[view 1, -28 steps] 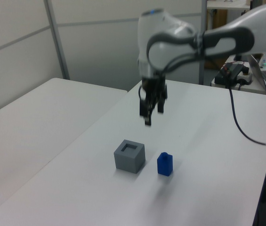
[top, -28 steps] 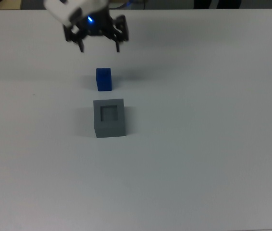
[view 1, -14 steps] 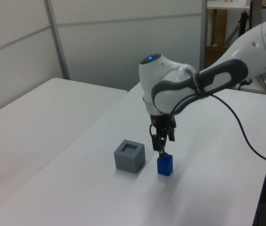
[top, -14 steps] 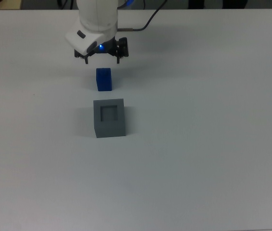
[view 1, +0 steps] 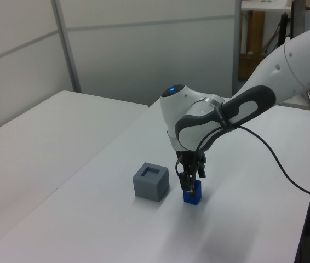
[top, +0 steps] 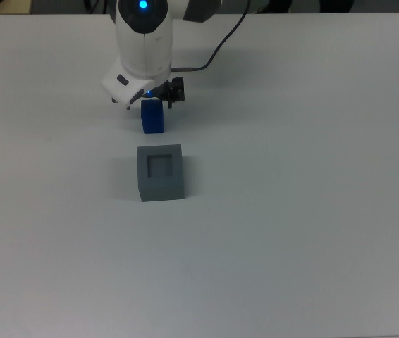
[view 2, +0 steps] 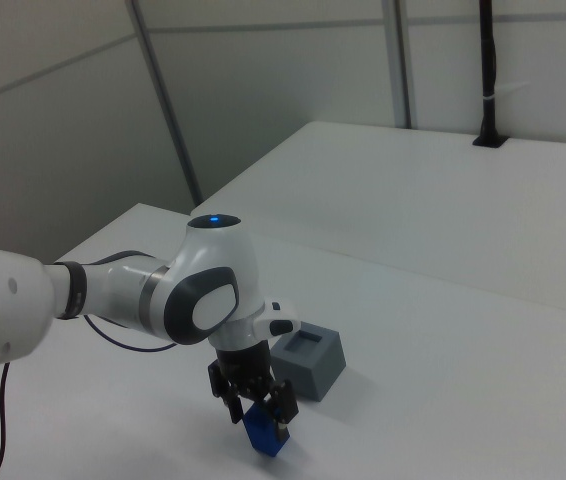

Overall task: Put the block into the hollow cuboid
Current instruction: 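Lift the blue block and carry it above the grey hollow cube, then lower the held blue block into the cube's square opening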

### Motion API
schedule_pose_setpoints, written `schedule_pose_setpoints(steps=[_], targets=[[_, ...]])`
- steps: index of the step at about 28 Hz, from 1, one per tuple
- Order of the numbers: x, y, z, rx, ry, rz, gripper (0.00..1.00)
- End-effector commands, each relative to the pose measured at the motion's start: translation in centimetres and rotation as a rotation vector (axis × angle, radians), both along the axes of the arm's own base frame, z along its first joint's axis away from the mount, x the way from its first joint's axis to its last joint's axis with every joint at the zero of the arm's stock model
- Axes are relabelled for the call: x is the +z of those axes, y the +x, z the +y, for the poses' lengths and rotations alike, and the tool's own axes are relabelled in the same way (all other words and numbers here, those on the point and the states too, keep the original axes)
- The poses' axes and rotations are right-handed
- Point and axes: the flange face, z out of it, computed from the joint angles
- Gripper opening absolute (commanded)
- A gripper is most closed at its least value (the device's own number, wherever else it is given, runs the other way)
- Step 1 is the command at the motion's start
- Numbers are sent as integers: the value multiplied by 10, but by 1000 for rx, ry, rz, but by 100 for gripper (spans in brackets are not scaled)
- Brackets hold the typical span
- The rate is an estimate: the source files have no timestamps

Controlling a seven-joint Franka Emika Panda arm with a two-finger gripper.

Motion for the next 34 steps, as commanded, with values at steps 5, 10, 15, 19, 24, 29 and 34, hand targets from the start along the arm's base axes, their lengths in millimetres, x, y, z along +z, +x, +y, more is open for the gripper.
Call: schedule_pose_setpoints(steps=[5,10,15,19,24,29,34], targets=[[2,2,-1,6,-9,-20,28],[21,5,-3,0,-6,-21,24],[62,8,-6,31,-1,36,22],[100,19,-5,23,11,48,22],[132,54,-1,27,13,-22,23],[135,99,1,23,13,-76,23],[119,119,3,25,9,-80,23]])
